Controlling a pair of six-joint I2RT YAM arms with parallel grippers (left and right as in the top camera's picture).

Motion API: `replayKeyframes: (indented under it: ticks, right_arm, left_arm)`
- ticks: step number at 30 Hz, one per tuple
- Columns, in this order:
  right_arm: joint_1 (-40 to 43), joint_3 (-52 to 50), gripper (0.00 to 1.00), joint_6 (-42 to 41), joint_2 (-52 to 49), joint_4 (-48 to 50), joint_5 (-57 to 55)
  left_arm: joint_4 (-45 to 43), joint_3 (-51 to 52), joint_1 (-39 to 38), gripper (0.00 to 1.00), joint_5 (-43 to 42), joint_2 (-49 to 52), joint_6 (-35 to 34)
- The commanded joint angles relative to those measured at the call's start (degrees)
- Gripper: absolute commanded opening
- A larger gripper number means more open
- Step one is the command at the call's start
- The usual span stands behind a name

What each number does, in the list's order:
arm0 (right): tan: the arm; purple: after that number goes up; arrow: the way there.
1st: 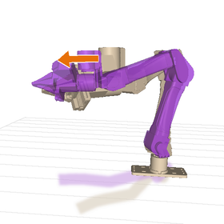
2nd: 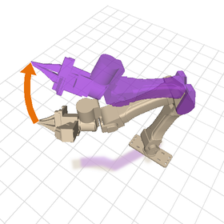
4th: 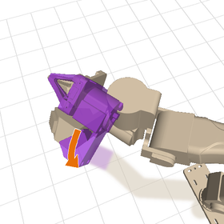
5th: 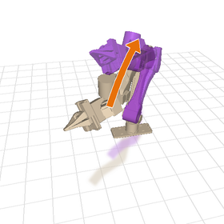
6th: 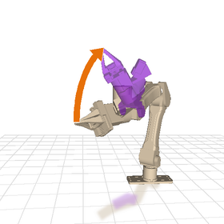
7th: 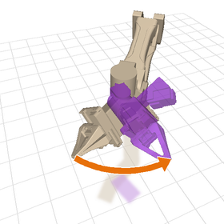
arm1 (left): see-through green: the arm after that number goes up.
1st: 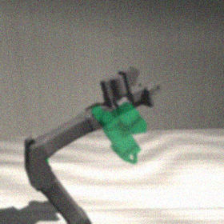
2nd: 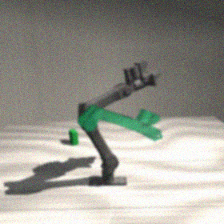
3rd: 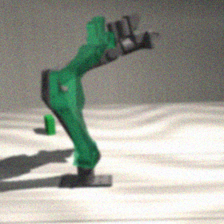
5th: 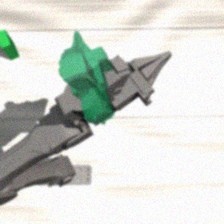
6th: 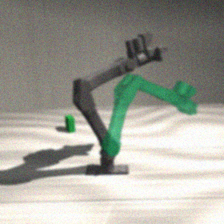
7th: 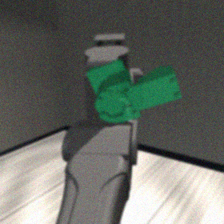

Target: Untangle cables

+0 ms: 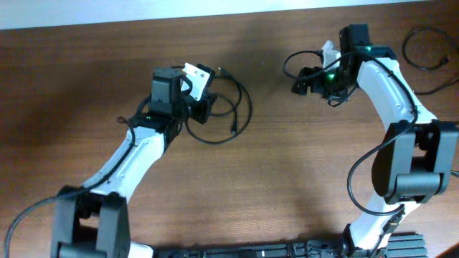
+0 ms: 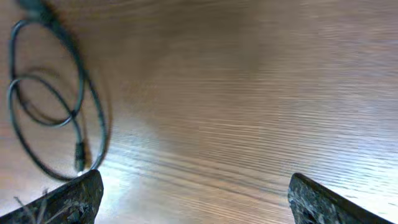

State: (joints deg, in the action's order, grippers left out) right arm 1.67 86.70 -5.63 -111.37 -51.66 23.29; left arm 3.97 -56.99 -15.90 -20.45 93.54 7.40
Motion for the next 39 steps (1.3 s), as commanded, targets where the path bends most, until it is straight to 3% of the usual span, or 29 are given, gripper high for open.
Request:
replayKeyframes:
  ticks: [1, 3, 6, 9, 14, 15, 16, 17, 19, 23, 26, 29, 31, 35, 36, 37, 38, 39]
  right_arm:
    - [-7.0, 0.7, 0.99, 11.6, 1.3, 1.6, 3.2]
    - [-15.4, 0.7, 0.99, 14.6, -0.4, 10.3, -6.4]
    - [-22.1, 0.7, 0.98, 14.6, -5.0, 19.9, -10.7]
    - [-25.4, 0.7, 0.99, 14.6, -11.0, 26.5, -10.7]
    - [-26.5, 0.7, 0.98, 14.6, -17.0, 28.8, -15.5]
    - [-26.5, 0.7, 0.74, 14.6, -17.5, 28.5, -20.8]
    - [-26.5, 0.7, 0.31, 13.9, -17.6, 27.7, -25.6]
    - [-26.5, 0.7, 0.04, 11.5, -17.6, 25.7, -29.7]
    - [-26.5, 0.8, 0.04, 8.3, -17.4, 19.3, -30.0]
    - [-24.2, 5.1, 0.04, 4.5, -8.2, 4.2, -30.0]
    - [-15.7, 11.3, 0.04, 4.5, 1.0, -1.0, -29.7]
    - [-4.3, 12.6, 0.04, 5.4, 1.3, 6.1, -28.6]
    - [4.1, 12.6, 0.04, 5.4, -2.2, 16.8, -19.9]
    - [8.5, 12.6, 0.04, 5.2, -13.7, 30.5, -17.7]
    - [8.5, 12.6, 0.16, 4.3, -15.6, 31.8, -17.7]
    - [8.5, 12.6, 0.8, 4.0, -17.1, 31.6, -17.7]
    - [8.5, 12.6, 0.99, 4.0, -17.0, 31.3, -17.7]
    - [8.5, 12.7, 0.99, 3.6, -14.2, 30.2, -17.7]
  left_arm:
    - [-0.3, -0.1, 4.5, 0.99, 9.8, 0.7, -13.7]
    - [0.1, -0.1, 9.3, 0.99, 8.3, 0.5, -21.1]
    - [0.6, -0.1, 11.9, 0.99, 6.6, -0.9, -21.1]
    - [2.6, -0.1, 12.6, 0.99, 6.7, -2.0, -21.0]
    - [3.0, -0.1, 12.6, 0.99, 6.7, -2.0, -21.1]
    - [3.2, -0.1, 12.6, 0.99, 6.7, -2.0, -21.1]
    - [3.2, -0.1, 12.6, 0.99, 6.7, -2.0, -21.0]
    - [3.8, -0.1, 12.6, 0.99, 6.7, -2.0, -21.0]
    - [6.3, -0.1, 12.6, 0.99, 6.7, -2.0, -21.0]
    - [9.2, -0.1, 12.6, 0.99, 6.7, -2.0, -21.1]
    - [9.2, -0.1, 12.6, 0.99, 6.7, -2.0, -21.1]
    - [9.2, -0.1, 12.6, 0.99, 6.7, -2.0, -21.1]
    - [9.2, -0.1, 12.6, 0.99, 6.7, -2.0, -21.1]
    - [9.2, -0.1, 12.6, 0.99, 6.7, -2.0, -21.1]
    - [9.2, -0.1, 12.6, 0.99, 6.7, -2.0, -21.1]
    - [9.2, -0.1, 12.6, 0.99, 6.7, -2.0, -21.1]
    - [9.2, -0.1, 12.6, 0.99, 6.7, -2.0, -21.1]
    - [9.2, -0.1, 12.6, 0.99, 6.7, -2.0, -21.1]
